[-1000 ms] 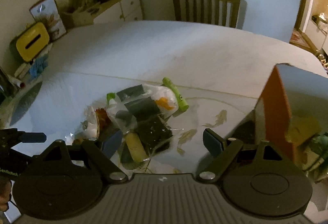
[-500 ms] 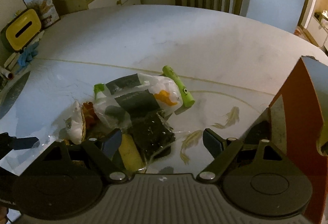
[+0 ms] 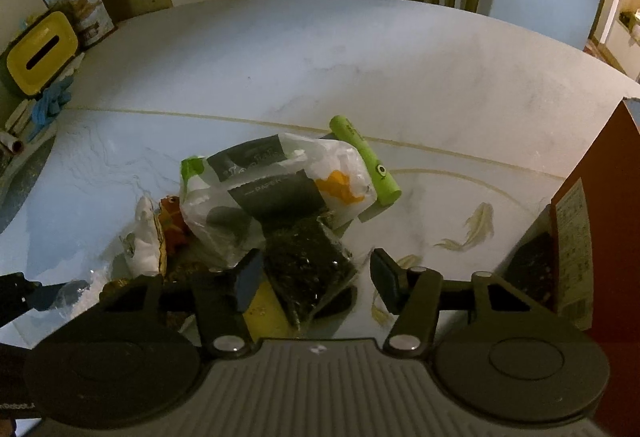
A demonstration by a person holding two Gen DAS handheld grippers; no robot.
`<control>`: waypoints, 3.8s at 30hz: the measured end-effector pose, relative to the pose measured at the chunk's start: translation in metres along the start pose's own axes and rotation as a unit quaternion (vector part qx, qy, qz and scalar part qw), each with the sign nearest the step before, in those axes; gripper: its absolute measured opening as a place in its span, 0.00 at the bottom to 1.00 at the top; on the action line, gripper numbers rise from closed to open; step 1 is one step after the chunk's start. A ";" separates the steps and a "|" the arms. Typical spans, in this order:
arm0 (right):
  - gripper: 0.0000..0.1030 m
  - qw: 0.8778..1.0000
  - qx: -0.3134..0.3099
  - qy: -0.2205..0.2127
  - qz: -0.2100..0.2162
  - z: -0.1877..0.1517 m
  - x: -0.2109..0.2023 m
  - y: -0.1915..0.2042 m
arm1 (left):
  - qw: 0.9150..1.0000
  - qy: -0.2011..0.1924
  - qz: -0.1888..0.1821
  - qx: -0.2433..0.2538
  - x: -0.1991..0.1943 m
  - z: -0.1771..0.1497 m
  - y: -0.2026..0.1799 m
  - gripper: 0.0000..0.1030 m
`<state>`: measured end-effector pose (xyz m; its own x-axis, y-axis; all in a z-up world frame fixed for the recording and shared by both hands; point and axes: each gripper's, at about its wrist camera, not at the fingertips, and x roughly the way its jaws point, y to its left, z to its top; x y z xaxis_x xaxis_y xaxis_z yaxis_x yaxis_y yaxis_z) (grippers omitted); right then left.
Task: Organize objects
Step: 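Grasp the clear granule bag with the left gripper while the right grasps the black bag, then carry the clear bag and black bag with both grippers over the shoebox, then lower and release the clear bag with the left gripper while the right releases the black bag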
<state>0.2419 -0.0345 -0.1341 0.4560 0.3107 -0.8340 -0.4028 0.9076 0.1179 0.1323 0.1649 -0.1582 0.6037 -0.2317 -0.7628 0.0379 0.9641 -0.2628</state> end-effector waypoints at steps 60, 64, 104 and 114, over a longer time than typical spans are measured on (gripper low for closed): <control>0.32 0.995 0.051 -0.088 0.008 -0.048 -0.203 -0.099 | 0.990 -0.048 -0.111 0.072 -0.059 0.068 -0.192 0.35; 0.32 0.994 0.059 -0.092 0.004 -0.053 -0.211 -0.120 | 0.988 -0.043 -0.119 0.091 -0.051 0.070 -0.221 0.36; 0.32 0.993 0.086 -0.041 -0.071 -0.068 -0.161 -0.312 | 0.987 0.032 -0.054 0.151 0.113 0.106 -0.371 0.36; 0.32 0.993 0.073 -0.030 -0.083 -0.039 -0.125 -0.322 | 0.984 0.054 -0.032 0.164 0.140 0.109 -0.376 0.36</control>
<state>0.2839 -0.3768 -0.0893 0.5542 0.1646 -0.8160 -0.1996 0.9779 0.0618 0.2891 -0.2160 -0.1020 0.5037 -0.2894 -0.8139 0.3389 0.9329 -0.1219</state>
